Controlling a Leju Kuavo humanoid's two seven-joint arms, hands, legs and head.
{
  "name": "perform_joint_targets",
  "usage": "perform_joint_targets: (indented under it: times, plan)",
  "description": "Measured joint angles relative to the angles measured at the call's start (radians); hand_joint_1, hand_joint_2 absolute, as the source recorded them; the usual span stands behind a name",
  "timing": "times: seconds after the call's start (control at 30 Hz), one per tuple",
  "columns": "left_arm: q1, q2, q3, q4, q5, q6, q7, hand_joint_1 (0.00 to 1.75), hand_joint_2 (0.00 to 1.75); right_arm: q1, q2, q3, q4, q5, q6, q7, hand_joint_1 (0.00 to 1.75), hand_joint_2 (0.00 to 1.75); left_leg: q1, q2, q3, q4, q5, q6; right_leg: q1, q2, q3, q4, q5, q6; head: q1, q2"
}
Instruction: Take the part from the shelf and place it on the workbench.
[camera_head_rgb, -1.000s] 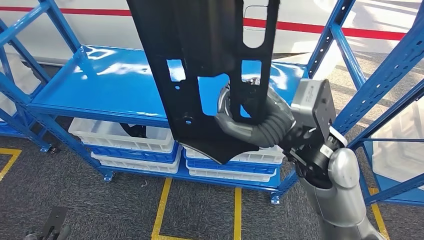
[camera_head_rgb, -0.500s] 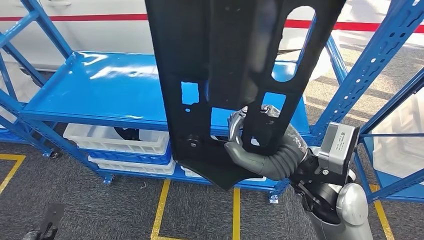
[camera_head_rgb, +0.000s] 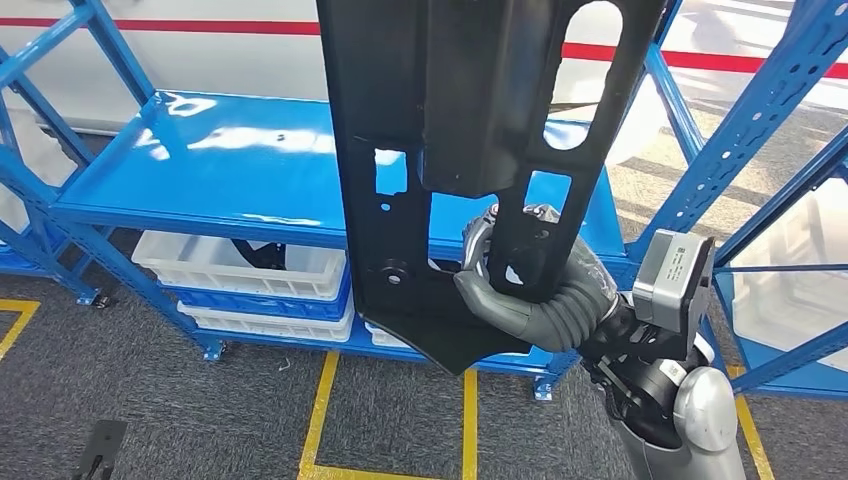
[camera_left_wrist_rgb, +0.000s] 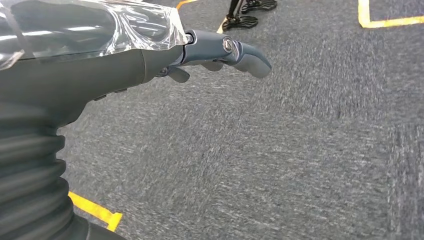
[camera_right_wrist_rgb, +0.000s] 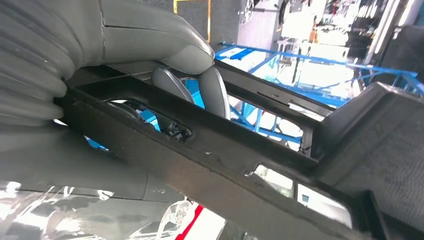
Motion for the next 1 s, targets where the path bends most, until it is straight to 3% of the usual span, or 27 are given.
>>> perform_joint_targets:
  times: [0.03,0.07,0.1,0.13,0.2,0.27,0.37,0.43,0.53,0.57,0.6,0.63,0.67,0.73,0.77,0.8,0.87,0.9,0.93,1.0]
  plan:
    - [0.001,0.0,0.001,0.0,-0.002,-0.001,0.009,0.0,1.75,0.001,0.0,-0.002,0.0,0.0,-0.001,0.001,1.75,1.75,0.0,0.006,-0.007,0.0,0.005,0.001,-0.001,0.0,-0.02,0.068,-0.035,0.004,0.0,0.0]
    - [0.001,0.0,0.001,0.0,-0.004,-0.003,0.02,0.0,1.75,0.002,0.0,-0.003,0.0,0.0,-0.001,0.003,1.75,1.75,0.0,0.013,-0.015,0.001,0.011,0.001,-0.003,-0.001,-0.028,0.112,-0.051,0.007,0.0,0.0]
    - [0.001,0.0,0.002,0.0,-0.005,-0.006,0.033,0.0,1.75,0.002,0.0,-0.004,0.0,0.0,-0.002,0.004,1.75,1.75,0.0,0.02,-0.021,0.001,0.016,0.0,-0.004,-0.003,-0.018,0.119,-0.047,0.009,0.0,0.0]
    - [0.001,-0.001,0.002,0.001,-0.005,-0.008,0.044,0.0,1.75,0.002,-0.001,-0.005,0.001,0.0,-0.003,0.004,1.75,1.75,0.0,0.028,-0.027,0.001,0.021,-0.002,-0.006,-0.007,0.014,0.085,-0.025,0.01,0.0,0.0]
    - [0.002,-0.001,0.002,0.001,-0.006,-0.012,0.059,0.0,1.75,0.0,-0.001,-0.006,0.0,0.0,-0.004,0.006,1.75,1.75,-0.001,0.042,-0.035,0.003,0.029,-0.009,-0.007,-0.035,0.117,-0.065,0.025,0.01,0.0,0.0]
    - [0.002,-0.002,0.002,0.001,-0.007,-0.015,0.065,0.0,1.75,-0.004,-0.001,-0.007,0.0,0.0,-0.006,0.007,1.75,1.75,-0.004,0.056,-0.039,0.004,0.039,-0.021,-0.002,-0.059,0.184,-0.179,0.048,0.002,-0.001,0.0]
    - [0.003,-0.002,0.002,0.001,-0.01,-0.019,0.065,0.0,1.75,-0.005,-0.002,-0.01,0.0,0.0,-0.011,0.008,1.75,1.75,-0.003,0.073,-0.043,0.005,0.051,-0.041,0.002,-0.044,0.177,-0.199,0.062,-0.021,-0.002,0.0]
    - [0.004,-0.002,0.001,0.001,-0.014,-0.02,0.065,0.0,1.75,-0.005,-0.002,-0.01,0.0,0.0,-0.012,0.008,1.75,1.75,0.001,0.051,-0.06,0.045,0.005,-0.052,-0.001,-0.028,0.159,-0.199,0.08,-0.038,-0.003,0.0]
    - [0.005,-0.001,0.002,0.001,-0.017,-0.02,0.065,0.0,1.75,-0.006,-0.002,-0.01,-0.001,0.0,-0.012,0.009,1.75,1.75,0.0,0.004,-0.116,0.233,-0.135,-0.058,0.001,-0.001,0.12,-0.199,0.113,-0.053,-0.005,0.0]
    - [0.005,-0.001,0.002,0.001,-0.017,-0.02,0.065,0.0,1.75,-0.006,-0.002,-0.01,-0.001,0.0,-0.012,0.009,1.75,1.75,-0.001,-0.001,-0.125,0.287,-0.156,-0.057,0.003,0.011,0.106,-0.199,0.124,-0.054,-0.005,0.0]
    - [0.005,-0.001,0.002,0.001,-0.017,-0.02,0.065,0.0,1.75,-0.005,-0.002,-0.01,-0.001,0.0,-0.012,0.01,1.75,1.75,-0.002,-0.003,-0.119,0.31,-0.155,-0.053,0.006,0.022,0.092,-0.198,0.135,-0.055,-0.005,0.0]
    - [0.005,-0.001,0.002,0.001,-0.017,-0.02,0.065,0.0,1.75,-0.005,-0.002,-0.01,-0.001,0.0,-0.012,0.01,1.75,1.75,-0.005,-0.005,-0.094,0.294,-0.135,-0.047,0.008,0.035,0.078,-0.198,0.147,-0.054,-0.005,0.0]
    - [0.004,-0.001,0.002,0.001,-0.017,-0.02,0.065,0.0,1.75,-0.005,-0.002,-0.011,-0.001,0.0,-0.012,0.01,1.75,1.75,-0.008,-0.013,-0.053,0.241,-0.107,-0.038,0.01,0.046,0.065,-0.198,0.157,-0.053,-0.005,0.0]
    - [0.002,0.0,0.001,0.002,-0.018,-0.02,0.064,0.0,1.75,-0.006,-0.002,-0.011,-0.003,0.0,-0.012,0.011,1.75,1.75,-0.015,-0.056,0.049,0.083,-0.078,-0.015,0.012,0.066,0.046,-0.197,0.178,-0.049,-0.004,0.0]
    - [0.002,0.0,0.001,0.002,-0.018,-0.021,0.064,0.0,1.75,-0.006,-0.002,-0.011,-0.004,0.0,-0.012,0.011,1.75,1.75,-0.018,-0.075,0.084,0.024,-0.077,-0.007,0.011,0.074,0.039,-0.2,0.189,-0.045,-0.004,0.0]
    - [0.002,0.001,0.001,0.002,-0.019,-0.021,0.063,0.0,1.75,-0.006,-0.002,-0.011,-0.004,0.0,-0.012,0.011,1.75,1.75,-0.02,-0.086,0.102,-0.013,-0.08,-0.001,0.009,0.082,0.035,-0.203,0.199,-0.039,-0.004,0.0]
    - [0.0,0.0,0.001,0.003,-0.02,-0.021,0.064,0.0,1.75,-0.006,-0.003,-0.013,-0.005,-0.001,-0.012,0.01,1.75,1.75,-0.019,-0.072,0.099,-0.03,-0.065,0.004,0.007,0.102,0.03,-0.216,0.222,-0.023,-0.004,0.0]
    - [-0.003,0.0,0.001,0.003,-0.02,-0.022,0.064,0.0,1.75,-0.005,-0.005,-0.015,-0.005,-0.001,-0.013,0.01,1.75,1.75,-0.017,-0.061,0.094,-0.038,-0.053,0.008,0.009,0.099,0.023,-0.214,0.218,-0.016,-0.005,0.0]
    - [-0.005,0.0,0.001,0.003,-0.02,-0.022,0.064,0.0,1.75,-0.006,-0.006,-0.017,-0.005,-0.001,-0.013,0.011,1.75,1.75,-0.015,-0.049,0.088,-0.046,-0.039,0.012,0.011,0.084,0.011,-0.196,0.194,-0.011,-0.003,0.0]
    - [-0.005,-0.001,0.001,0.003,-0.02,-0.023,0.063,0.0,1.75,-0.006,-0.008,-0.02,-0.005,-0.001,-0.013,0.011,1.75,1.75,-0.014,-0.024,0.07,-0.053,-0.013,0.016,0.01,0.032,-0.026,-0.091,0.091,-0.001,0.001,0.0]
